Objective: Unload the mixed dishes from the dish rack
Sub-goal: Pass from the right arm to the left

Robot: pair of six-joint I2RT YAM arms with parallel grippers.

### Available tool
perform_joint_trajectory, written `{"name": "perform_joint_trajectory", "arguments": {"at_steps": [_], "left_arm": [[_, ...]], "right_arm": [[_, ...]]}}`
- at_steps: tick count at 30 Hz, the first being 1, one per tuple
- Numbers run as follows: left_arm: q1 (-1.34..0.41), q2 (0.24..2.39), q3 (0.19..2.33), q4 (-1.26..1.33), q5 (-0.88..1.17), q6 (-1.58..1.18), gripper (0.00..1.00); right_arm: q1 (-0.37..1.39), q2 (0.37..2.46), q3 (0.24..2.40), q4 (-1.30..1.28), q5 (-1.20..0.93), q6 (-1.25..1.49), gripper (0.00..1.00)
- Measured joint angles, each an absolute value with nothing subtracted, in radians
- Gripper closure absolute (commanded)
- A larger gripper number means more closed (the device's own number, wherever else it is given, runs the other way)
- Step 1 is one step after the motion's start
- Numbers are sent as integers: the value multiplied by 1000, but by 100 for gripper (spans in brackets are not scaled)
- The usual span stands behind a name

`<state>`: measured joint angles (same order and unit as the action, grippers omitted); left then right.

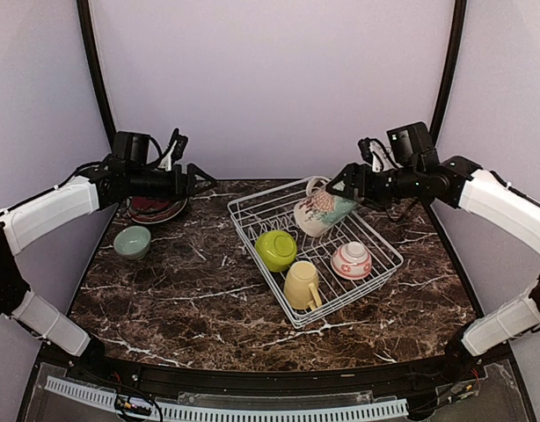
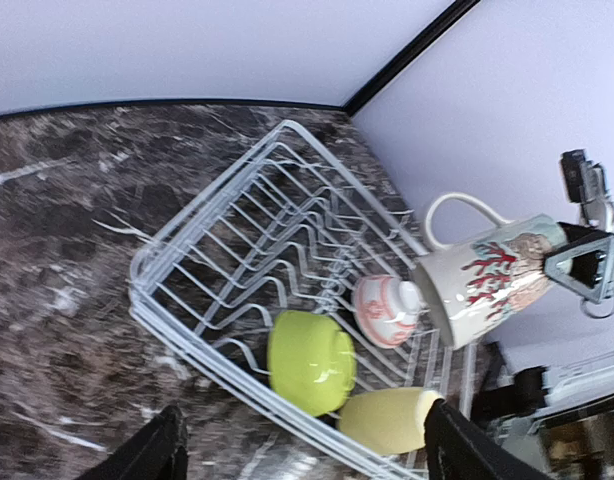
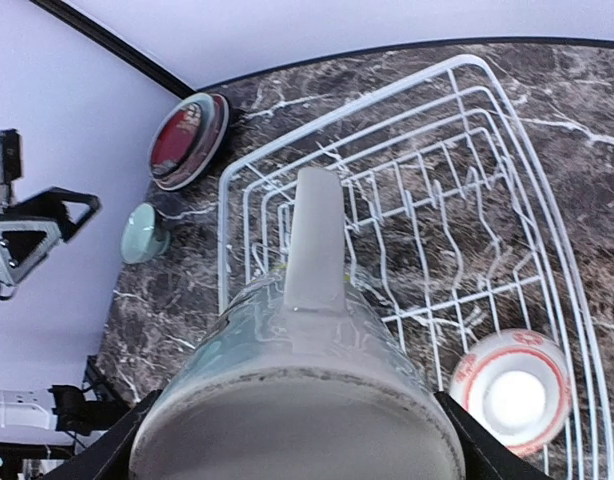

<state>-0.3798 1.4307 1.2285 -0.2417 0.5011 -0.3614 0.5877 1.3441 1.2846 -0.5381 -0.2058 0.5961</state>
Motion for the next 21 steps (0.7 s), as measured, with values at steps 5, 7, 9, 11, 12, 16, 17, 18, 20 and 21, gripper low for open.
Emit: {"name": "perform_joint_trajectory", "arguments": {"at_steps": [5, 7, 9, 11, 12, 16, 17, 18, 20, 21], "left_arm": [[-415, 1416, 987, 181, 672, -722, 8], [-458, 1416, 920, 348, 696, -849, 7], [-505, 1416, 897, 471, 703, -929, 7], [-555, 1415, 896, 582, 702, -982, 7], [-573, 1414, 897, 617, 700, -997, 7], [-648, 1415, 900, 729, 691, -1054, 10], [-667, 1420, 900, 758, 687, -1066, 12], [-677, 1425, 901, 773, 682, -1077, 15], [-699, 1450, 901, 820, 672, -1103, 20], [-704, 1462, 901, 839, 672, -1117, 22]], "right_arm": [[585, 1344, 1254, -358, -321, 685, 100], [585, 1346, 1236, -262, -376, 737, 100], [587, 1356, 1221, -173, -424, 781, 100], [595, 1378, 1218, -102, -459, 817, 100], [601, 1392, 1215, -62, -472, 834, 100], [630, 1432, 1199, 39, -503, 883, 100], [638, 1442, 1192, 67, -511, 897, 100], [643, 1448, 1187, 85, -517, 904, 100], [653, 1458, 1176, 125, -529, 925, 100], [656, 1462, 1171, 138, -534, 931, 100]]}}
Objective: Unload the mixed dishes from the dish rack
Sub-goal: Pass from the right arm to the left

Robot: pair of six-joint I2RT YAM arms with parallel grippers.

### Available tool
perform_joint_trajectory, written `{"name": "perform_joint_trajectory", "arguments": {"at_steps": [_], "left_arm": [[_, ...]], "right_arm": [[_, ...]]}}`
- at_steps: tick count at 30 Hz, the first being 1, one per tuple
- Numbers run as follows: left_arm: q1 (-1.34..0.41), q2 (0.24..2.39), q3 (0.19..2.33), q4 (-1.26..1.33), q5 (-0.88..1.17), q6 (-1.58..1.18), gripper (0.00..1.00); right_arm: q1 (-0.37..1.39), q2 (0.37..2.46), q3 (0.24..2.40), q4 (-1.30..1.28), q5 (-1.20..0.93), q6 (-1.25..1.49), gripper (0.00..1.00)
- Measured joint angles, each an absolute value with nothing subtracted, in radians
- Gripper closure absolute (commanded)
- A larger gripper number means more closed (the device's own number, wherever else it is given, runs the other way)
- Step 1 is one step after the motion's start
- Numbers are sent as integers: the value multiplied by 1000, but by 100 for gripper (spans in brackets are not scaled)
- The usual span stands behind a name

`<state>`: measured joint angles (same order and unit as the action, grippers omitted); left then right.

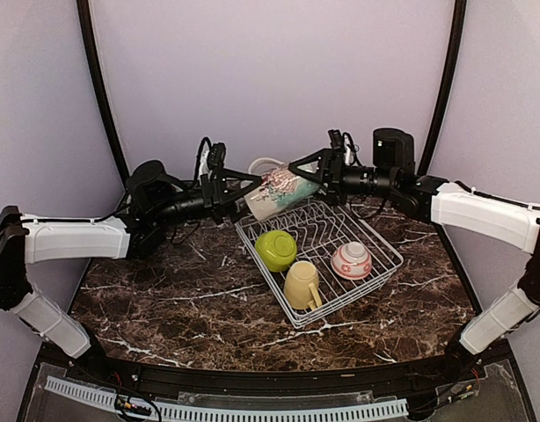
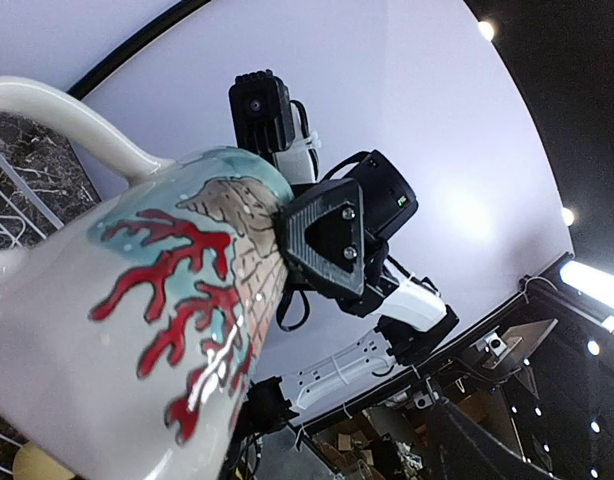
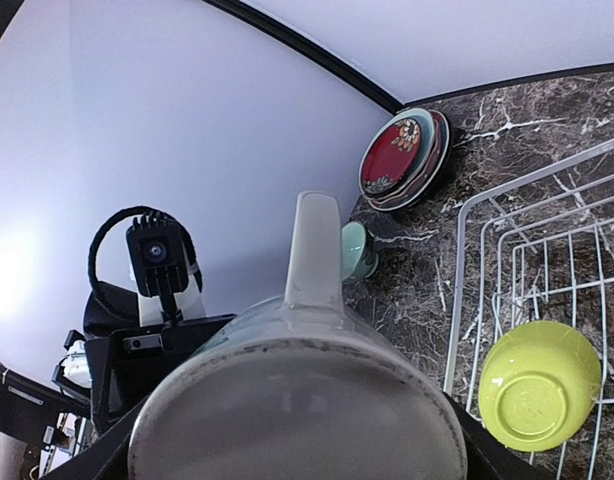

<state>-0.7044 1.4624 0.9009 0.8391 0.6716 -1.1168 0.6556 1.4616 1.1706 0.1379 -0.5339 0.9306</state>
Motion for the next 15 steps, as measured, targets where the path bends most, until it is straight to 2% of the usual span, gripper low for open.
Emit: {"name": "perform_joint_trajectory", "arguments": {"at_steps": [5, 11, 15], "left_arm": [[-718, 1518, 900, 944, 657, -1196, 46], [-718, 1519, 893, 1011, 632, -1250, 71], [-719, 1522, 892, 1052, 620, -1279, 94]], "right_arm": [[667, 1473, 1127, 232, -565, 979, 100], [670, 1475, 1085, 357, -600, 1051, 100], [670, 1476, 1076, 418, -617, 1071, 100]]}}
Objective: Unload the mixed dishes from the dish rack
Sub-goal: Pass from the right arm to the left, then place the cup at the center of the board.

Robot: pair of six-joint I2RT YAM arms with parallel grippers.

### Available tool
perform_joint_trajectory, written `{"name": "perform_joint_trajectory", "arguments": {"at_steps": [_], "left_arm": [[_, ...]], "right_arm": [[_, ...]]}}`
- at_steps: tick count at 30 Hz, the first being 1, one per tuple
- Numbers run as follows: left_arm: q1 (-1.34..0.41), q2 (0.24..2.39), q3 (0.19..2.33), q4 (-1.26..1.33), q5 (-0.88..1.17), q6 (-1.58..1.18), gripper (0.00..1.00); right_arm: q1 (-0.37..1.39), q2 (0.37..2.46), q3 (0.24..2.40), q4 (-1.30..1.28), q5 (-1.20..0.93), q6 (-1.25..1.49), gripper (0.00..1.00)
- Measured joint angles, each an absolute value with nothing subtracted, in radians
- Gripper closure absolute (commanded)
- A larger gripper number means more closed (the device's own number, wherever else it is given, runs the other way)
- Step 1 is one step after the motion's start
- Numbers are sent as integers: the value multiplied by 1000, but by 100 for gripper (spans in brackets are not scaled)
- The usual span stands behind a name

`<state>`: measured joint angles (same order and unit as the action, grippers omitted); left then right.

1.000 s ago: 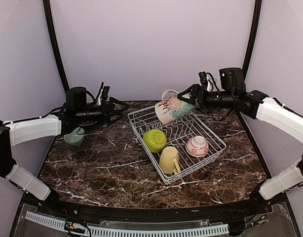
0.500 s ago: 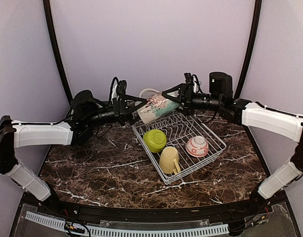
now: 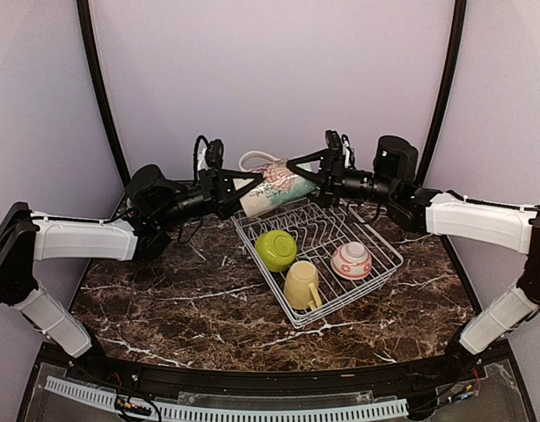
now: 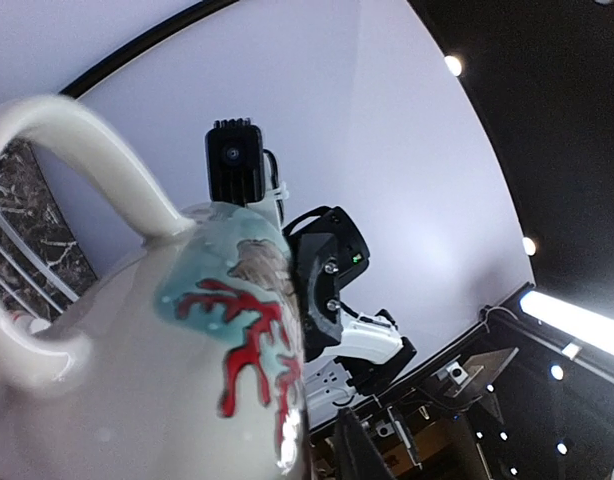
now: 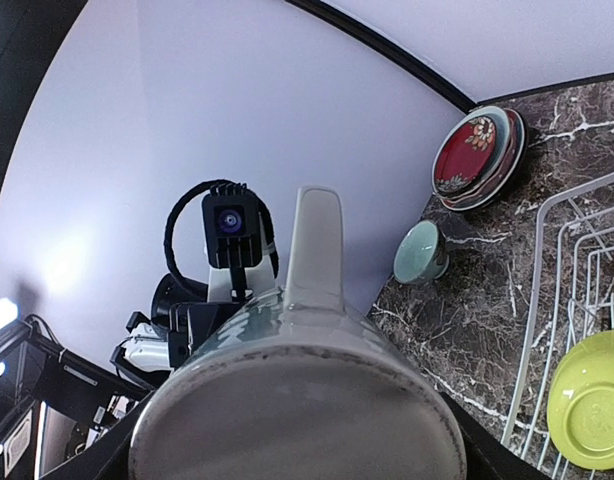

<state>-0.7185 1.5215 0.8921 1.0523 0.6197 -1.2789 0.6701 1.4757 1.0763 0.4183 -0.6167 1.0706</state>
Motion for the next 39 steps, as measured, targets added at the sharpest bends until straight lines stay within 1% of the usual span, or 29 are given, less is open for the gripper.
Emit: {"name": "perform_joint_trajectory", "arguments": {"at_steps": [1, 2, 3, 5, 9, 11, 12, 13, 16, 21, 24, 26, 29, 33, 36, 39], "left_arm": [[-719, 1522, 892, 1056, 616, -1285, 96], [-719, 1524, 891, 1061, 615, -1290, 98], [-719, 1525, 891, 1073, 619, -1295, 99], [-720, 1525, 891, 1081, 618, -1295, 99], [-722, 1520, 883, 1056, 618, -1283, 99], [-722, 1502, 876, 1018, 620, -1270, 99], [-722, 1493, 874, 998, 621, -1262, 99], [-723, 1478, 873, 970, 628, -1250, 99], [-702, 1405, 847, 836, 627, -1207, 99], [-610, 1265, 816, 546, 607, -1103, 99], [-567, 1184, 850, 270, 539, -967, 99], [-559, 1160, 926, 27, 456, -856, 99], [-559, 1161, 1050, -277, 327, -713, 99], [-559, 1195, 1185, -584, 171, -582, 99], [-559, 1288, 1295, -767, 60, -508, 99], [-559, 1415, 1385, -889, -26, -458, 99]], "right_arm": [[670, 1476, 1073, 432, -620, 1079, 98], [671, 1476, 1069, 444, -625, 1082, 93], [671, 1476, 1063, 457, -633, 1089, 87], [671, 1475, 1056, 476, -640, 1093, 70], [667, 1475, 1037, 485, -645, 1095, 25], [661, 1473, 1021, 493, -659, 1097, 9], [660, 1470, 1012, 496, -668, 1096, 3], [660, 1464, 1002, 495, -673, 1089, 2], [624, 1432, 963, 492, -669, 1069, 1], [561, 1370, 942, 465, -653, 1025, 1], [554, 1334, 942, 418, -642, 980, 1], [551, 1309, 942, 378, -627, 945, 1], [550, 1275, 942, 315, -600, 891, 1], [549, 1254, 944, 241, -567, 831, 1], [549, 1251, 945, 197, -551, 799, 1], [549, 1248, 945, 157, -537, 777, 1]]}}
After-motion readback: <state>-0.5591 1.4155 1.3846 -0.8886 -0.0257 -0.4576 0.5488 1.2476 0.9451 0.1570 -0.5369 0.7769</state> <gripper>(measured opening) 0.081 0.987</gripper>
